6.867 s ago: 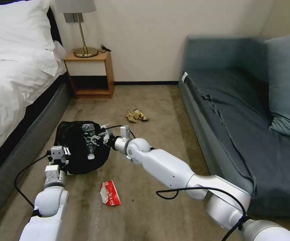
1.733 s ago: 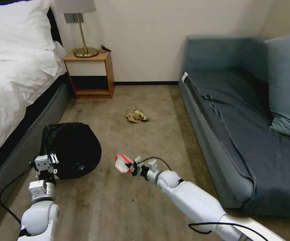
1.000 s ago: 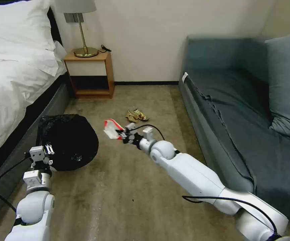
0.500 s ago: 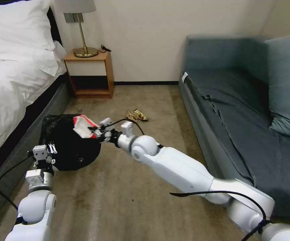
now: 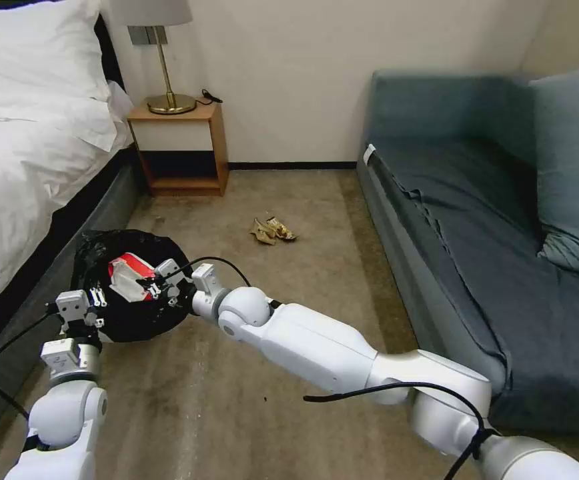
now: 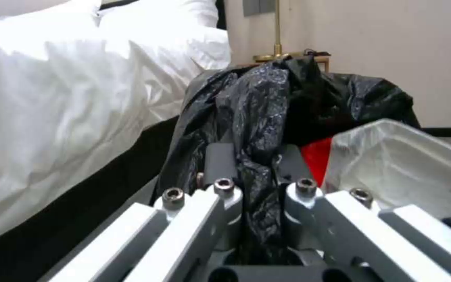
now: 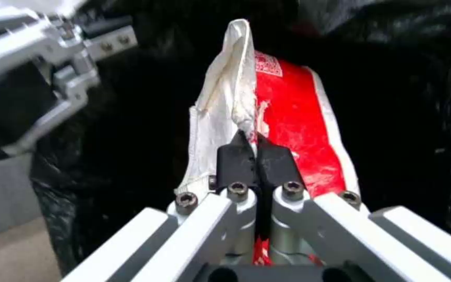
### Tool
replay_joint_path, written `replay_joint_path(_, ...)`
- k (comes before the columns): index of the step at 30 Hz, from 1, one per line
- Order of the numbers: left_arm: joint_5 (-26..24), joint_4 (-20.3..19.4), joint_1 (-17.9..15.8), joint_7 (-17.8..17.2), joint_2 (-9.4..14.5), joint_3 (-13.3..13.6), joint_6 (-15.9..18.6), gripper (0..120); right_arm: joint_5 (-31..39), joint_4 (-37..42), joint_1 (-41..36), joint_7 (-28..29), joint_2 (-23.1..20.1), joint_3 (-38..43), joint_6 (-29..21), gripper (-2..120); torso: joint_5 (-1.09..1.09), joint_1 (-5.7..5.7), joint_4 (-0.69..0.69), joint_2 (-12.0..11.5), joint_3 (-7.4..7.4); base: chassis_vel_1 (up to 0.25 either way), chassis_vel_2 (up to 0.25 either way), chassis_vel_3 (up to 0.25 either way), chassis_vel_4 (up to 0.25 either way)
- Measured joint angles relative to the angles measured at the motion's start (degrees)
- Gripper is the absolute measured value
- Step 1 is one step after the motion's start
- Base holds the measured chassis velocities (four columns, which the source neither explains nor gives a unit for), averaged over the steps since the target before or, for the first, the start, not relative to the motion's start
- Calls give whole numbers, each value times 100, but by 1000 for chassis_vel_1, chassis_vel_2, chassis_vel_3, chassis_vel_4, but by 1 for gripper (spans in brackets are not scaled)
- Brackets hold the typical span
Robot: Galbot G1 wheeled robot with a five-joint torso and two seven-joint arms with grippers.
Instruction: Pick up the trash bin, then pick up the garbage on the floor and place it into the trash bin.
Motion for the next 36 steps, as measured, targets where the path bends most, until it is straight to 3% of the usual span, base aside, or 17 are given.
replay_joint_path(9, -58, 75, -33, 19, 52, -34, -34, 5, -301, -392, -74, -141, 108, 25, 100, 0, 1, 0, 0, 0, 0, 0, 0, 0, 0)
replay_joint_path(27, -140, 225, -94, 87, 25, -33, -107, 5, -272, -251, -164, 52, 89, 67, 309, 65, 1, 0, 1, 0, 0, 0, 0, 0, 0)
replay_joint_path(36, -270, 292, -142, 78, 48, -85, -113, 5, -262, 484, -65, 276, -431, 159, 704, 97, 2, 0, 0, 0, 0, 0, 0, 0, 0)
